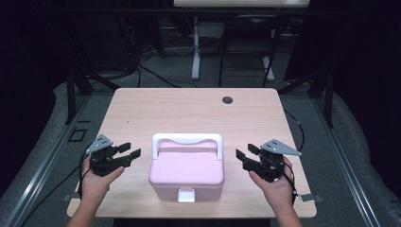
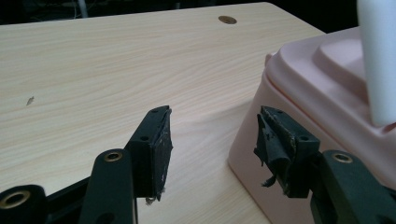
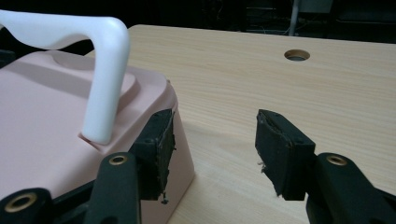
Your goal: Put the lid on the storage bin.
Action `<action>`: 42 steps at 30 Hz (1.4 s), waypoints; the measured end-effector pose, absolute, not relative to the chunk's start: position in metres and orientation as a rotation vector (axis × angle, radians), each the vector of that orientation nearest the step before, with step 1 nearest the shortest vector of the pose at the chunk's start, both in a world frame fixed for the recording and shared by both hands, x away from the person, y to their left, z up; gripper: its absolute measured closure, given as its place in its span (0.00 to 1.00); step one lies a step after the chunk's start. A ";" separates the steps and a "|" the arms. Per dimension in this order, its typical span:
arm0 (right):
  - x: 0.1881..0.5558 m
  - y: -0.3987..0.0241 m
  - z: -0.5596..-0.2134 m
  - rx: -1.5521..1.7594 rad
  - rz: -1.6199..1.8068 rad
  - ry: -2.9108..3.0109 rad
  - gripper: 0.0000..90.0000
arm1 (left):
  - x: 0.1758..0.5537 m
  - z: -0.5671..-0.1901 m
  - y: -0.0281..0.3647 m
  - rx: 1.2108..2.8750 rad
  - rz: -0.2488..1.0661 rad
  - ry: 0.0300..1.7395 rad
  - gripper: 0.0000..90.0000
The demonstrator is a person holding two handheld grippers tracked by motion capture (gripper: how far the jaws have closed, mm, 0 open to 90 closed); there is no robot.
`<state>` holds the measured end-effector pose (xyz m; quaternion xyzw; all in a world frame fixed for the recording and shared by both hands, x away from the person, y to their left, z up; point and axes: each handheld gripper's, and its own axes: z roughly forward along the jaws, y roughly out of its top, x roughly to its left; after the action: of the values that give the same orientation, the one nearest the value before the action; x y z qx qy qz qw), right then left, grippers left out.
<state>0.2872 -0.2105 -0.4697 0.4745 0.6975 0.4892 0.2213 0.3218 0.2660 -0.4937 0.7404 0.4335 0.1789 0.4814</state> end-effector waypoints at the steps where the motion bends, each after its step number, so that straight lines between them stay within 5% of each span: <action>1: 0.288 -0.211 -0.472 1.311 1.350 1.927 0.52 | 0.322 -0.495 0.268 1.809 0.440 1.060 0.50; 42: 0.296 -0.216 -0.534 1.411 1.237 1.896 0.51 | 0.331 -0.541 0.261 1.847 0.433 1.121 0.49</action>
<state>0.2962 -0.2164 -0.5343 0.5142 0.6909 0.4508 0.2345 0.3306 0.2605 -0.5411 0.7476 0.4537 0.1754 0.4521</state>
